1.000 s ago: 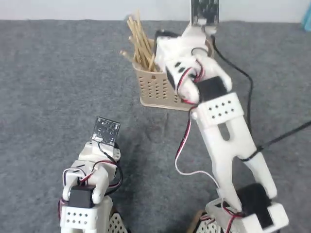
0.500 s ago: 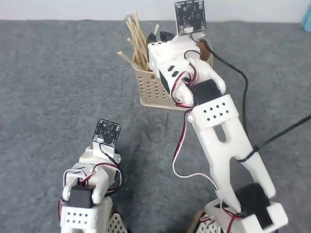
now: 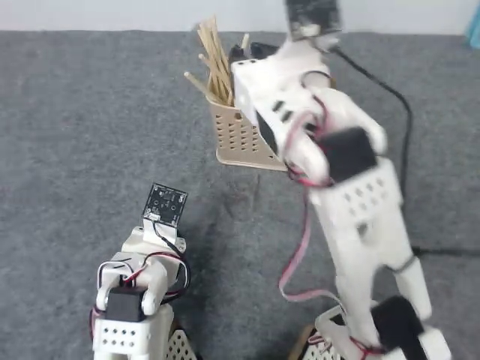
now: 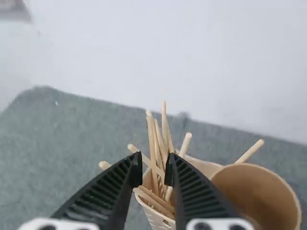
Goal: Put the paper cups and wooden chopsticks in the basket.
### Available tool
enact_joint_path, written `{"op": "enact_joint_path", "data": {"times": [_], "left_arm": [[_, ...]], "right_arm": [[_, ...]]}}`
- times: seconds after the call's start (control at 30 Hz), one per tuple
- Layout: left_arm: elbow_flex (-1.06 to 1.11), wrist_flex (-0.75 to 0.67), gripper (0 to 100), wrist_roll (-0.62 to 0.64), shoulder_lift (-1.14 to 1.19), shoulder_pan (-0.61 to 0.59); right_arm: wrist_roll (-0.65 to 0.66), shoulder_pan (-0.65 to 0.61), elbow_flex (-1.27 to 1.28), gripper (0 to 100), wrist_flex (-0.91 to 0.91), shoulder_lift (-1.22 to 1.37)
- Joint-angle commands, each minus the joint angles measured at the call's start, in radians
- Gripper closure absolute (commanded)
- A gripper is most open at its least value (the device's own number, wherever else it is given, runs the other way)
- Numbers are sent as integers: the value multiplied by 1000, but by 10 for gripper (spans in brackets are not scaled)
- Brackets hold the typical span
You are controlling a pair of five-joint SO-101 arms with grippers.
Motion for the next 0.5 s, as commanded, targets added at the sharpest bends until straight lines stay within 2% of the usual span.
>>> {"op": "enact_joint_path", "data": {"times": [0.0,0.17,0.47], "left_arm": [[5,5,986,-6,-17,2],[5,5,986,-6,-17,2],[5,5,987,-5,-17,2]], "right_arm": [[5,-7,-61,902,35,-142],[5,-7,-61,996,182,-259],[5,-5,-60,980,456,-452]]}}
